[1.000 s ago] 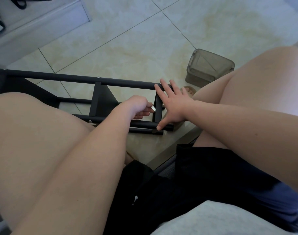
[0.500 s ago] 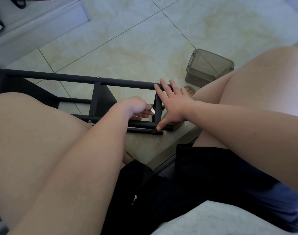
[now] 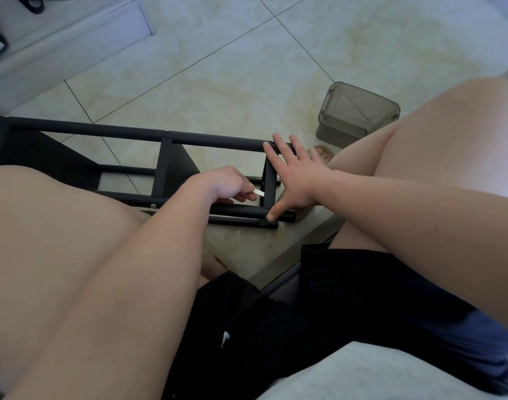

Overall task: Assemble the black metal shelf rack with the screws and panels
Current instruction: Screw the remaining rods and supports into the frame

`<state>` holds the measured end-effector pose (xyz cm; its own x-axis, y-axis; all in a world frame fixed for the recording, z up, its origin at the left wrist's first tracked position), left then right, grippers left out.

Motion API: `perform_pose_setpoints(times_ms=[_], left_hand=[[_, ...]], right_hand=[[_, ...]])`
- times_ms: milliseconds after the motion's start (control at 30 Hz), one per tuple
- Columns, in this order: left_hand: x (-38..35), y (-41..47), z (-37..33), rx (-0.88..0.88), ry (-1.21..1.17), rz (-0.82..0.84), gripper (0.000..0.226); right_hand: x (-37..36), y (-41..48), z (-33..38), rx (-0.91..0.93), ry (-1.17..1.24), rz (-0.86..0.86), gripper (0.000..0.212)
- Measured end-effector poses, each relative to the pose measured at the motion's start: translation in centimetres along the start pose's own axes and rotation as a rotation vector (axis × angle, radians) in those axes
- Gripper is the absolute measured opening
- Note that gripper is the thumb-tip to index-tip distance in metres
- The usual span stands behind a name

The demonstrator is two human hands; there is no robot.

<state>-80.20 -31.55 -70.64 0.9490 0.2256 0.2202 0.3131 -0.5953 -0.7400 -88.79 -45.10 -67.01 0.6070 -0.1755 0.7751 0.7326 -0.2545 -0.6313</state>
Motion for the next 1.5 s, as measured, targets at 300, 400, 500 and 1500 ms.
perform_pose_setpoints(times_ms=[300,400,500,1500], left_hand=[[0.1,-0.4,-0.1,-0.064,0.132,0.015,0.016],[0.0,-0.4,-0.1,-0.079,0.18,0.019,0.019],[0.1,-0.3,0.0,-0.086,0.195,0.009,0.018],[1.0,-0.6,-1.7,-0.15,0.145,-0.138,0.011]], right_hand=[[0.1,0.0,0.1,0.0,0.006,-0.001,0.159],[0.1,-0.1,0.1,-0.001,-0.004,-0.002,0.159],[0.1,-0.1,0.1,-0.001,-0.005,0.001,0.16],[0.2,0.0,0.1,-0.002,-0.004,-0.005,0.16]])
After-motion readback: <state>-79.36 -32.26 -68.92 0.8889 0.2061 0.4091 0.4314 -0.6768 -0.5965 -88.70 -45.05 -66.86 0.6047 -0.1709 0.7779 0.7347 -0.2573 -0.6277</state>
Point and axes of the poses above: each hand's wrist, its own y-axis towards the middle knuckle, its own x-axis out of the back of the hand, z = x × y, the point moved 5 cm from there along y, towards the middle knuckle, and after that the axes turned 8 degrees about -x, right-handed, at the moved point
